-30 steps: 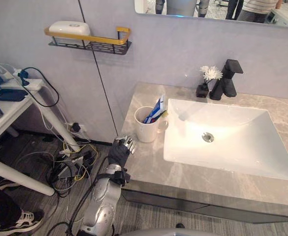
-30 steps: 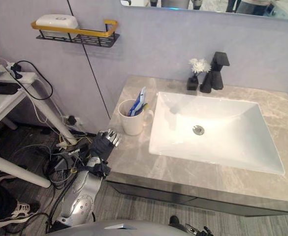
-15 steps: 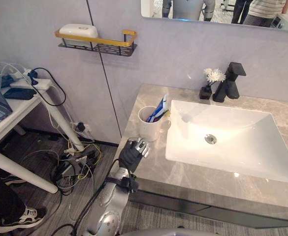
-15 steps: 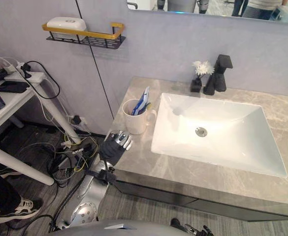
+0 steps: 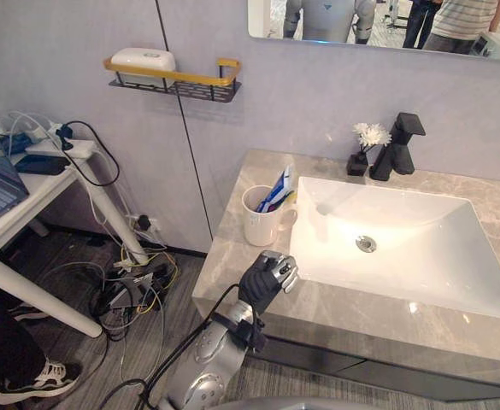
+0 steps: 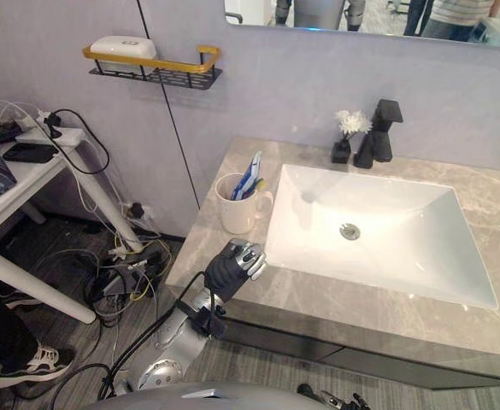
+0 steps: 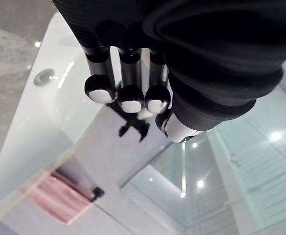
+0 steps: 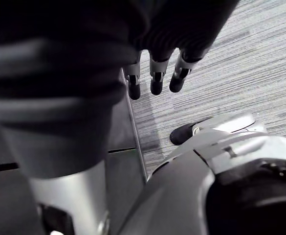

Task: Organize washtable

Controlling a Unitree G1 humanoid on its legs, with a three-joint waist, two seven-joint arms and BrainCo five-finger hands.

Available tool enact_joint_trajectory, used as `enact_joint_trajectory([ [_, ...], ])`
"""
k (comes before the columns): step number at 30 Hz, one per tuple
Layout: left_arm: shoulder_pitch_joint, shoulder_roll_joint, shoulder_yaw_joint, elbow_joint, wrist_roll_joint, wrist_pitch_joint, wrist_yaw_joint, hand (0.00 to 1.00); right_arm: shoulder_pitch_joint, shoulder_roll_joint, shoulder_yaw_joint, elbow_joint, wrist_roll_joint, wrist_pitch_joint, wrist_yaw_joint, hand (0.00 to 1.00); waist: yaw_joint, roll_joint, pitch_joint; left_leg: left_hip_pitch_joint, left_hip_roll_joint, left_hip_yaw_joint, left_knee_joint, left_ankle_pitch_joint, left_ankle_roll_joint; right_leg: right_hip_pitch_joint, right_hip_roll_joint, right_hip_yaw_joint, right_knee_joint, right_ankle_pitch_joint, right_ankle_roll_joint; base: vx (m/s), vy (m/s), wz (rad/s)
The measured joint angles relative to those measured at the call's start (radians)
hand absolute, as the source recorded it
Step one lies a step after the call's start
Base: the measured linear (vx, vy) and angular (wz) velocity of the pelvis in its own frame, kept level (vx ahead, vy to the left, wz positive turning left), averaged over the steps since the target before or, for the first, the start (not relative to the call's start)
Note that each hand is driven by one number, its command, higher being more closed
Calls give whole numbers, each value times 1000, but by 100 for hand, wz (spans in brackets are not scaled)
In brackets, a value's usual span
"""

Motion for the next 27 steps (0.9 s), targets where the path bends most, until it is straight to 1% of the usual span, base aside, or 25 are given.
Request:
enact_joint_trajectory([
  [3, -34, 0, 3, 46, 1, 0, 7, 100, 0, 1, -3, 0, 0, 1, 0, 0, 0, -1, -1, 0, 0, 2, -1, 0, 0, -2, 0, 2, 0, 0, -1, 1, 1, -1],
  [8, -69, 0, 20, 95, 1, -1, 33, 100, -1, 8, -28, 4, 0, 5, -1, 0, -9, -8, -10, 1, 0, 14, -7, 0, 0, -10, 0, 9, 0, 1, -2, 12, 3, -5],
  [11, -93, -1, 34, 126, 2, -2, 46, 100, -10, 9, -34, 29, 0, 5, -2, 0, -10, -8, -11, 7, 0, 24, -12, 0, 0, -12, 0, 18, 0, 2, -2, 7, 5, -9],
  [13, -113, -6, 60, 158, 3, -4, 52, 100, -11, 9, -37, 29, 0, 6, -2, 0, -11, -8, -11, 10, 0, 32, -15, 0, 0, -16, 0, 26, 0, 3, -3, 5, 4, -10],
  [18, -130, -7, 85, 172, 10, -8, 60, 100, -11, 10, -45, 30, 0, 6, -4, 0, -12, -8, -11, 11, 0, 43, -23, 0, 0, -26, 0, 34, 0, 4, -3, 8, 2, -6],
  [23, -188, -8, 98, 234, 23, -10, 75, 100, -16, 17, -80, 36, -1, 8, -5, 0, -14, -8, -10, 12, 0, 48, -28, 0, 0, -31, 0, 37, -1, 4, -3, 3, 1, -1],
  [27, -189, -8, 105, 240, 25, -11, 83, 100, -17, 18, -86, 36, -1, 8, -5, 0, -14, -8, -9, 13, 0, 64, -34, 0, 1, -43, 0, 54, -1, 6, -1, 8, 6, -11],
])
